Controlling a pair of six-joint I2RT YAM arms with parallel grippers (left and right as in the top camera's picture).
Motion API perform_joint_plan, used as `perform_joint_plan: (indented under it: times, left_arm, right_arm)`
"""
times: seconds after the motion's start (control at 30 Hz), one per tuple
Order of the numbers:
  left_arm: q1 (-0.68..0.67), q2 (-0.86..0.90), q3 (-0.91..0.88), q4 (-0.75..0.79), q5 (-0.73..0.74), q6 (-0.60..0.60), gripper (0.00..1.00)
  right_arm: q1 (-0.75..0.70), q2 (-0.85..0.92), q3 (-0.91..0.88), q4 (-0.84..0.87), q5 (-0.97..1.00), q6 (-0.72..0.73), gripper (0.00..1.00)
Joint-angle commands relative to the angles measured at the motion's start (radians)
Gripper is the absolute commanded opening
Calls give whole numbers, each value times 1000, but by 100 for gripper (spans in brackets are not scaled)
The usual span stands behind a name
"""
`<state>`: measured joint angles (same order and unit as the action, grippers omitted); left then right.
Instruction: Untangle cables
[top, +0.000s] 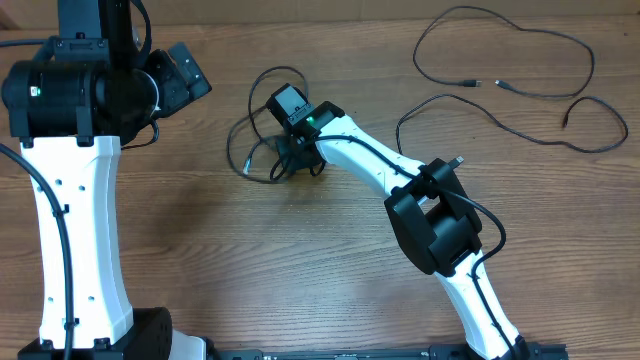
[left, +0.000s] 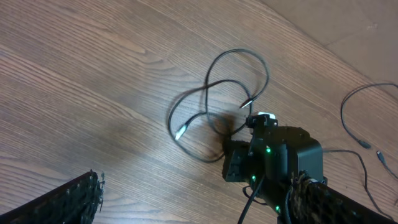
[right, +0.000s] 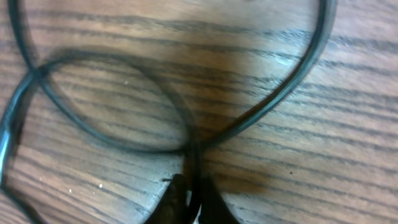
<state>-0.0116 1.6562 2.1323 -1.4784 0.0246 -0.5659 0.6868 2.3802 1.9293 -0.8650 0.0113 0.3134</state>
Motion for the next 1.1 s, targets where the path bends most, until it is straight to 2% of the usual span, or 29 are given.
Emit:
perform_joint_plan:
  times: [0.0,0.2,0.5,0.6,0.77,1.07]
  left_arm:
    - [-2,6,-5,-6,-13,20,100]
    - [-2,6,-5,-6,-13,20,100]
    - [-2,6,-5,-6,-13,20,99]
    - [-2,6,-5,-6,-13,20,99]
    - [-2,6,-5,-5,-13,20,99]
    - [-2,6,-5,2,-13,20,99]
  right_arm:
    - [-2,4,6,-4,14,0,4]
    - [-2,-5,130,-86,14,-2,4]
    - [-2,-64,468,-153,49,-10,4]
    - [-2,-95,574,-159,80,-60,4]
    - [-2,-148,632,-157,101,-61,4]
    - [-2,-231,638,-138,153,-83,4]
